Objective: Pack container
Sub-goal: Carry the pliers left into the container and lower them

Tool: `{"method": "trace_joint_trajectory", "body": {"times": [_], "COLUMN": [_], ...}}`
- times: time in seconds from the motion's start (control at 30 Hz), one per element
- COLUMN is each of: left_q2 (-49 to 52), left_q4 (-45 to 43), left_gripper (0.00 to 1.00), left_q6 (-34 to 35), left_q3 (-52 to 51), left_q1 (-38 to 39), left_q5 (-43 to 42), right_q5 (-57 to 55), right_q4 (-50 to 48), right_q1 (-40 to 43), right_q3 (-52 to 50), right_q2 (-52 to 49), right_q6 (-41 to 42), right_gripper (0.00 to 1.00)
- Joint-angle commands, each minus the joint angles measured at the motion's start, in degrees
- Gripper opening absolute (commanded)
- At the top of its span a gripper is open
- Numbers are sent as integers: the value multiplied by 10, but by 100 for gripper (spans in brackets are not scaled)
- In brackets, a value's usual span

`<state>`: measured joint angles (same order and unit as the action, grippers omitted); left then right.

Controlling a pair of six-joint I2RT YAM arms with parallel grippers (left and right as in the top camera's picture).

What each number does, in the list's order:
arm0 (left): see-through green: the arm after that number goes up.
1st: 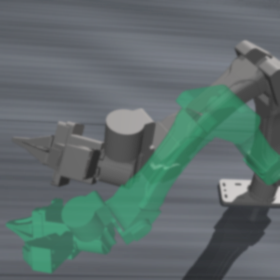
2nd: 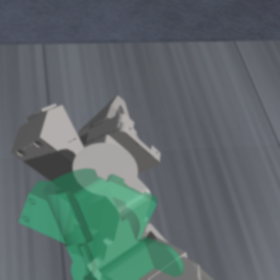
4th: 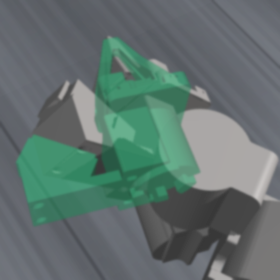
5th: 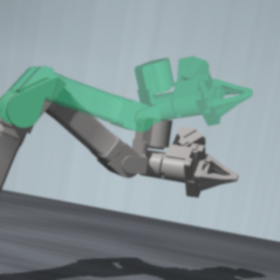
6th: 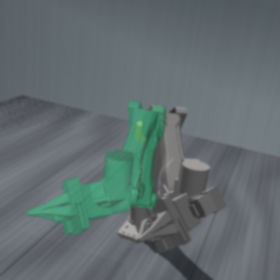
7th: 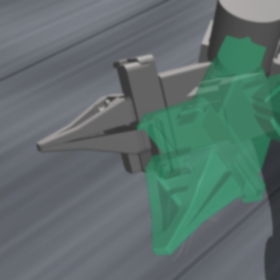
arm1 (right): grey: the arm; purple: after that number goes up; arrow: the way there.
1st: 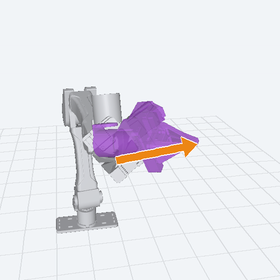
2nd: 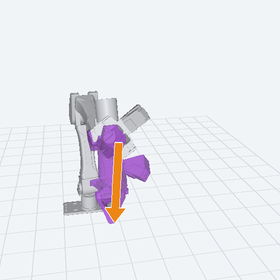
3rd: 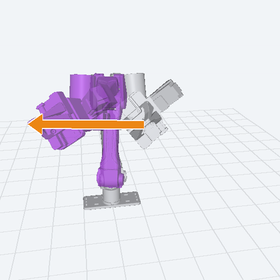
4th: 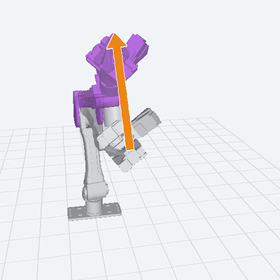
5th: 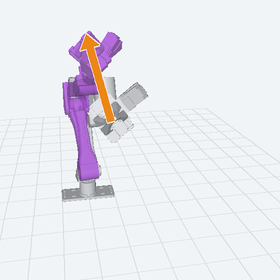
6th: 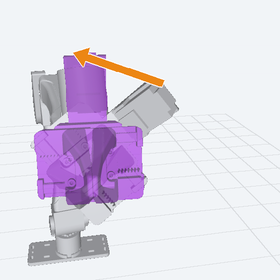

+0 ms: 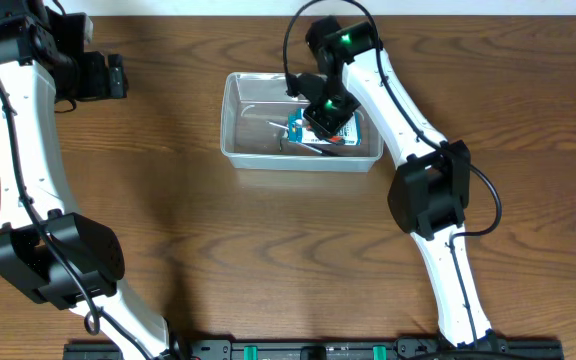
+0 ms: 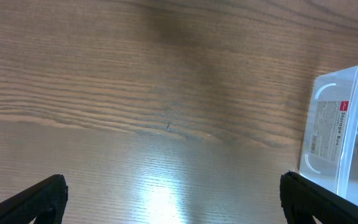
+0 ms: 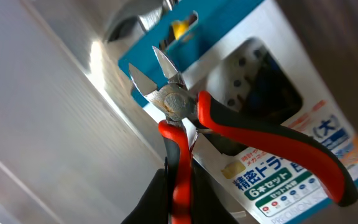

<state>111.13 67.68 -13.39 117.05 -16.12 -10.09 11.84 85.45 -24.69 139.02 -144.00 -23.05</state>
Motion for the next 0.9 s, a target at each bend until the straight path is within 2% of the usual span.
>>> {"method": "trace_joint_trajectory", "body": {"times": [0.0,0.1,0.23,0.3,0.43,0.6,0.63,0.67,0.77,0.87], "left_q2": [-2,-2,-2,-2,-2,-2,-2,-2,-2,-2], "left_q4": [2,2,2,2,2,2,2,2,2,2], "left_gripper": [98,98,98,98,98,98,98,98,98,98], "left_q6": [-3,-3,-3,-3,-3,-3,-3,-3,-3,-3], "left_q3": [0,0,0,0,0,0,0,0,0,0], "left_q1": [-2,-2,-2,-2,-2,-2,-2,-2,-2,-2], "left_q5": [5,5,5,5,5,5,5,5,5,5], "right_q5": [7,7,7,6,6,6,6,6,6,4], "right_q4": [-4,-6,-9,-10,-14,-19,-18,-17,-2,24], "right_q1": [3,3,3,4,4,4,5,5,12,25], "right_q3": [-4,-4,-4,-4,-4,3,12,19,62,124], "right_q2": [3,3,3,3,3,3,3,3,3,5], "right_q6": [-9,-10,-10,-10,-10,4,22,32,73,101], "right_gripper": [2,4,18,21,34,59,71,75,99,99]}}
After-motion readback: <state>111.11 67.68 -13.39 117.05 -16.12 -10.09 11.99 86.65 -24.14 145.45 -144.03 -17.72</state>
